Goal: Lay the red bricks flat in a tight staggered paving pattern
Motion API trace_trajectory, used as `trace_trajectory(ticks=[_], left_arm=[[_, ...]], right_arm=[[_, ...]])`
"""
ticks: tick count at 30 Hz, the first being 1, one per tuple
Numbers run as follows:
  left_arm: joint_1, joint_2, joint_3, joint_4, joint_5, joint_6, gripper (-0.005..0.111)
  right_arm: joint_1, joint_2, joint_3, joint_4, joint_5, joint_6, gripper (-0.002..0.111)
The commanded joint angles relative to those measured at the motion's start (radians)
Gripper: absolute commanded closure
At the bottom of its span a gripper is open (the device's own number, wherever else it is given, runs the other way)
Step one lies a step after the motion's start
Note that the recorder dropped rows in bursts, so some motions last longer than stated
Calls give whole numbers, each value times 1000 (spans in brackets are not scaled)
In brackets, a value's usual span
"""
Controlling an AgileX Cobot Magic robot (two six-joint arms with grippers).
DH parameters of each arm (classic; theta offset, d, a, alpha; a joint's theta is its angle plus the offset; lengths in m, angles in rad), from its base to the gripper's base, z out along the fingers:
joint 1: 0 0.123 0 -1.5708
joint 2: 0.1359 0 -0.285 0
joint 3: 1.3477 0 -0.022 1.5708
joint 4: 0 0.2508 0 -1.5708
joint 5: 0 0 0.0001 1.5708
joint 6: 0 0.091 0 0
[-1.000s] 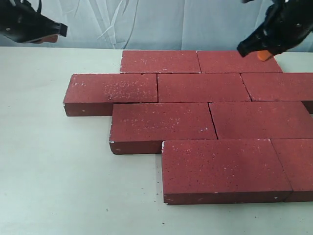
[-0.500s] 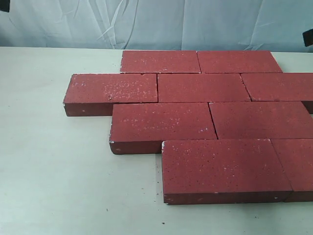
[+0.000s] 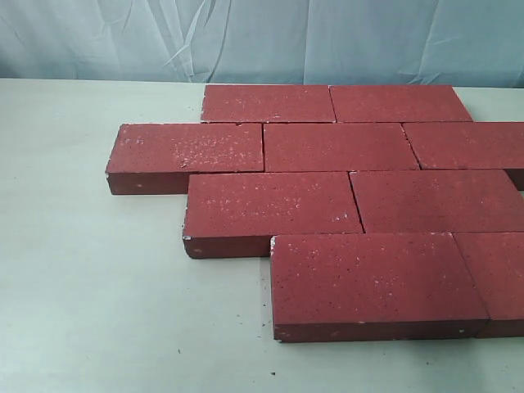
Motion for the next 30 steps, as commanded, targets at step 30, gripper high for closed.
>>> trace_trajectory(ticks=[30], left_arm=[[-3,-563,290,-186,17,-6,107]], right_arm=[[-6,-422,171,46,-132,7,109]])
